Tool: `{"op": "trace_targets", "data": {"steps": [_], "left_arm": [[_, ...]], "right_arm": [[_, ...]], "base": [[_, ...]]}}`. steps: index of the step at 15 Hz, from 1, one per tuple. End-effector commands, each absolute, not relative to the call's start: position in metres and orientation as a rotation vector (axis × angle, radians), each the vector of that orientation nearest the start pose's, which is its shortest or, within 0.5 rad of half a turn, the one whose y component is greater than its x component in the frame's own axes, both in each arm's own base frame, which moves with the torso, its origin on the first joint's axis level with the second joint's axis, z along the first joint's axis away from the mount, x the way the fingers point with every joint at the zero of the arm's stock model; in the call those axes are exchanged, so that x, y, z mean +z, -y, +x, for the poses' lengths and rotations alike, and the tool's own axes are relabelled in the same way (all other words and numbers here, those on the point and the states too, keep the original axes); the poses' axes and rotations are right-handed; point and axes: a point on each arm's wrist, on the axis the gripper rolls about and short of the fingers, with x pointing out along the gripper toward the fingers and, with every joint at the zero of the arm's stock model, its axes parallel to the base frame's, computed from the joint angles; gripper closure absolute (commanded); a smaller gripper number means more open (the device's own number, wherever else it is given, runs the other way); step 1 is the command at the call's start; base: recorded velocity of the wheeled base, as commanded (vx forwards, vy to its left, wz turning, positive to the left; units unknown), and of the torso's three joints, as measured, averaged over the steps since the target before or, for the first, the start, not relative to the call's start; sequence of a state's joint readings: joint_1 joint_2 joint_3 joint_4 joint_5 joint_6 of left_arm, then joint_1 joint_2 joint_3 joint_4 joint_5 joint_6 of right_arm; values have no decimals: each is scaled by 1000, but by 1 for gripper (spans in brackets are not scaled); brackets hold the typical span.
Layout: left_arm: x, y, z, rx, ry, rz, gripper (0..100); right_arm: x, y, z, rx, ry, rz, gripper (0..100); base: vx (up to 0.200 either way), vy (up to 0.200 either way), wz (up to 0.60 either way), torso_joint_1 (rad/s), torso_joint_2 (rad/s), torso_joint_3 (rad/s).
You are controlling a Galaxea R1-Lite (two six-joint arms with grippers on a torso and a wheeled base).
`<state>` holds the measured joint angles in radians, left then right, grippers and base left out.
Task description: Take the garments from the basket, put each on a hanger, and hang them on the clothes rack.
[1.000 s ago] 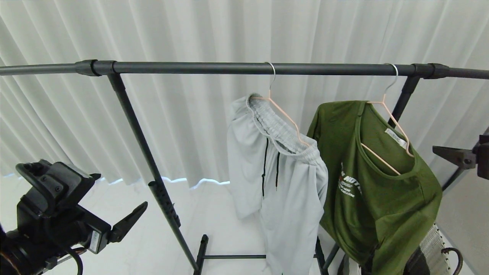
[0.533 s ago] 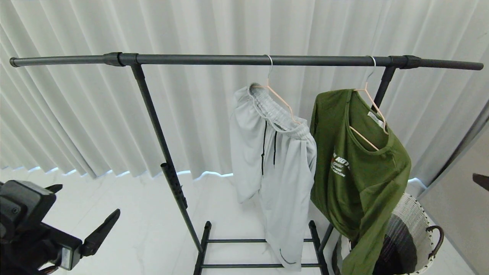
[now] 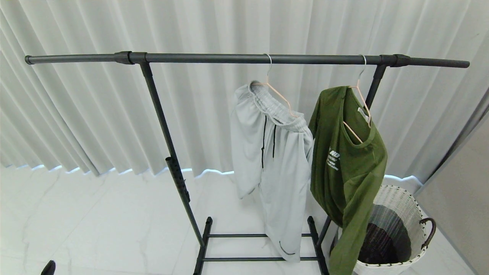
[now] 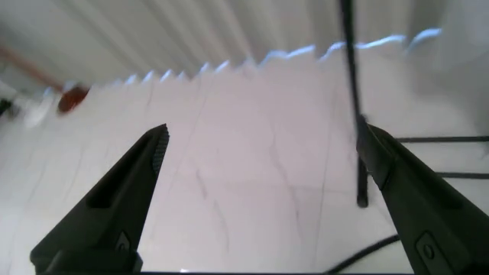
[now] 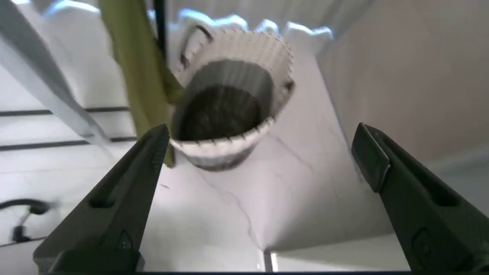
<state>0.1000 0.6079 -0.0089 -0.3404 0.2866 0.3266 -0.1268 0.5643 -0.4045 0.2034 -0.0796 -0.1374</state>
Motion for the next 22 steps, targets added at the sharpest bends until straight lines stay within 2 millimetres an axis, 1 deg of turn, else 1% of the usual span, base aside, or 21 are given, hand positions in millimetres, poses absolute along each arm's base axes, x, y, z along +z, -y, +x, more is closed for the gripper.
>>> {"op": "trace_targets", "data": {"steps": [1,2,3,4,5,7,10,11,12,13,15,16,18,19,20,22], "left_arm": [[103,-10,16,477,-246,262,0],[98,-7,5,463,-194,232,0],[89,-4,-7,427,-155,232,0],[82,-1,-18,361,-111,234,0],[84,-1,-17,334,-105,225,0],[84,-1,-17,344,-106,225,0],[84,-1,-17,337,-102,208,0],[84,0,-17,291,-98,211,0],[83,1,-16,186,-85,207,0],[83,1,-16,115,-71,205,0],[81,2,-18,-63,-13,175,0],[79,3,-19,-184,-10,161,0],[79,3,-19,-194,-18,160,0],[78,3,-21,-165,4,154,0],[76,3,-23,-130,12,133,0],[76,3,-23,-129,8,106,0]], "right_arm": [[138,2,-1,-202,-310,-131,0],[120,1,-12,-197,-270,-132,0],[107,0,-19,-191,-228,-138,0],[90,-1,-25,-174,-192,-165,0],[88,-1,-23,-179,-190,-191,0],[89,0,-22,-185,-173,-212,0],[86,0,-21,-194,-155,-179,0],[83,0,-18,-202,-115,-175,0],[85,0,-15,-194,-37,-177,0],[88,0,-15,-180,-10,-175,0],[86,-1,-15,-139,-20,-170,0],[86,-2,-15,-97,-17,-163,0],[85,-3,-15,-28,-19,-138,0],[85,-4,-15,-7,-17,-107,0],[85,-4,-15,5,-17,-76,0],[85,-4,-15,-2,-17,-72,0]], "base": [[0,0,0,0,0,0],[0,0,0,0,0,0],[0,0,0,0,0,0],[0,0,0,0,0,0],[0,0,0,0,0,0],[0,0,0,0,0,0],[0,0,0,0,0,0],[0,0,0,0,0,0],[0,0,0,0,0,0],[0,0,0,0,0,0],[0,0,0,0,0,0],[0,0,0,0,0,0],[0,0,0,0,0,0],[0,0,0,0,0,0],[0,0,0,0,0,0],[0,0,0,0,0,0]]}}
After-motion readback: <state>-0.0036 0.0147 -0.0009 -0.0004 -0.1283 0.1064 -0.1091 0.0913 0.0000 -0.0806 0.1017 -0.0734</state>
